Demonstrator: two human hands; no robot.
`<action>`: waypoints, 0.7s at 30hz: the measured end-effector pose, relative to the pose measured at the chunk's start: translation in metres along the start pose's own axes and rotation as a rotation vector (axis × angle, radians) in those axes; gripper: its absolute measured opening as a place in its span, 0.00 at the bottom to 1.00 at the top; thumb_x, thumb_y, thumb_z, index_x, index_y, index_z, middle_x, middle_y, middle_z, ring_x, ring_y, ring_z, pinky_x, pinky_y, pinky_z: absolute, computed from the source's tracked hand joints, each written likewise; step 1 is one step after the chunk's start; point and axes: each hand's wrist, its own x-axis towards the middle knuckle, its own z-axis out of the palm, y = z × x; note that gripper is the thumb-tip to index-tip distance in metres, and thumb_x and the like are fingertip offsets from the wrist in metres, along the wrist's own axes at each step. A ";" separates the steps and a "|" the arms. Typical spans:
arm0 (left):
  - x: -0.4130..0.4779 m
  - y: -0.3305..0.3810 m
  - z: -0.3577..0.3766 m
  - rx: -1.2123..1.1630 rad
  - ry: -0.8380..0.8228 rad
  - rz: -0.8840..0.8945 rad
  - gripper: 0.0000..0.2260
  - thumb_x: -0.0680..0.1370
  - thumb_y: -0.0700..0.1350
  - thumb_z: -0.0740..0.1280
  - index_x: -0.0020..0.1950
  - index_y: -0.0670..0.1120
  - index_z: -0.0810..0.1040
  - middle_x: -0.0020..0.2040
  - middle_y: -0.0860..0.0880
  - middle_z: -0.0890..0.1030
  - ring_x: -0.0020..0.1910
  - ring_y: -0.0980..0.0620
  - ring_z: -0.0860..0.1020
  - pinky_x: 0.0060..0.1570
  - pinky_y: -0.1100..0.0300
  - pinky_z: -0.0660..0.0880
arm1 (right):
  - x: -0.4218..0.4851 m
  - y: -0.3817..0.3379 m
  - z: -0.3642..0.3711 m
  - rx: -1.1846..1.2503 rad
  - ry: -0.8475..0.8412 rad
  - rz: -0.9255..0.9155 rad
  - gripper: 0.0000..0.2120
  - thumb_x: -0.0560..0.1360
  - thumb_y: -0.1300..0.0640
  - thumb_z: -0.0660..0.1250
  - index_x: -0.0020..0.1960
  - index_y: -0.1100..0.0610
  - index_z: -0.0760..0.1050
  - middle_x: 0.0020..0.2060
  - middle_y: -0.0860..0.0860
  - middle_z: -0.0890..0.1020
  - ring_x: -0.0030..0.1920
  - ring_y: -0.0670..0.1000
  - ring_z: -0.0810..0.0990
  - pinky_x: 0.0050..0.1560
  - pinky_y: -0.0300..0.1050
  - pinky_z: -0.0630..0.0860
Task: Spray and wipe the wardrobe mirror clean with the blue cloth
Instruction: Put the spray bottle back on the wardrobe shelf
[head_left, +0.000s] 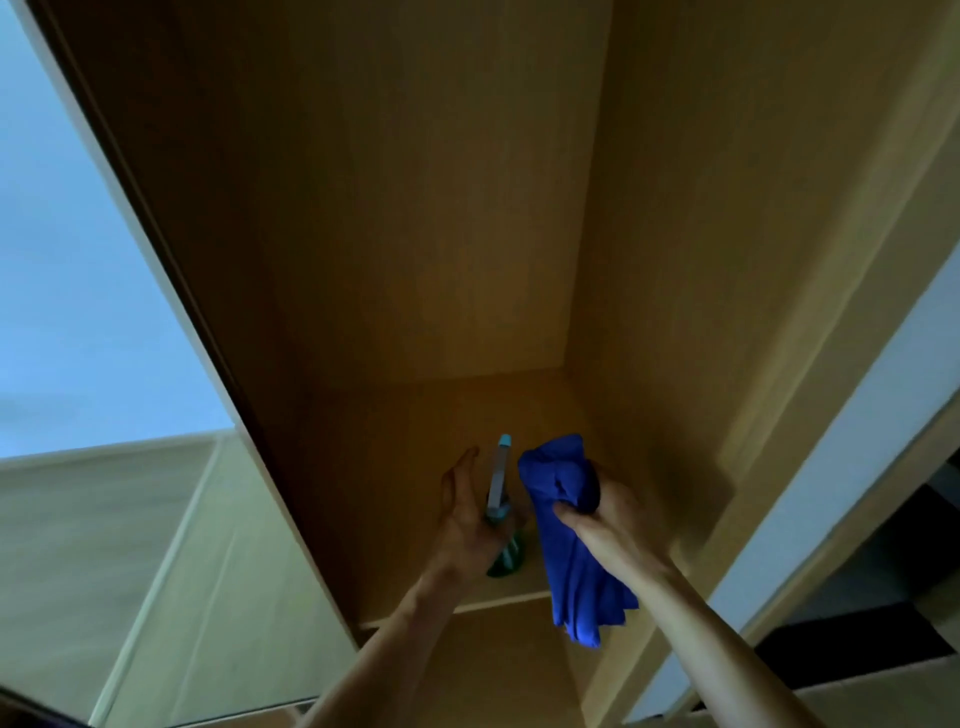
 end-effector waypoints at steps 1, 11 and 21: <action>-0.006 0.002 -0.001 0.017 -0.022 -0.026 0.43 0.77 0.50 0.75 0.83 0.52 0.49 0.81 0.48 0.54 0.75 0.44 0.67 0.60 0.61 0.75 | -0.001 -0.001 0.001 0.004 0.005 -0.006 0.10 0.77 0.51 0.70 0.56 0.51 0.74 0.41 0.45 0.79 0.38 0.39 0.76 0.30 0.30 0.66; -0.068 -0.004 0.017 -0.095 0.097 -0.014 0.05 0.83 0.48 0.63 0.58 0.57 0.71 0.56 0.53 0.80 0.50 0.57 0.81 0.46 0.52 0.83 | -0.023 -0.003 0.003 0.076 0.052 -0.029 0.10 0.77 0.52 0.70 0.40 0.51 0.71 0.26 0.45 0.70 0.24 0.42 0.70 0.25 0.33 0.64; -0.075 0.058 0.033 -0.362 -0.202 0.079 0.18 0.82 0.62 0.62 0.69 0.57 0.67 0.57 0.52 0.82 0.51 0.59 0.84 0.51 0.54 0.83 | -0.065 0.012 -0.022 0.391 0.114 0.000 0.12 0.77 0.43 0.67 0.50 0.52 0.78 0.42 0.53 0.83 0.43 0.50 0.83 0.46 0.54 0.78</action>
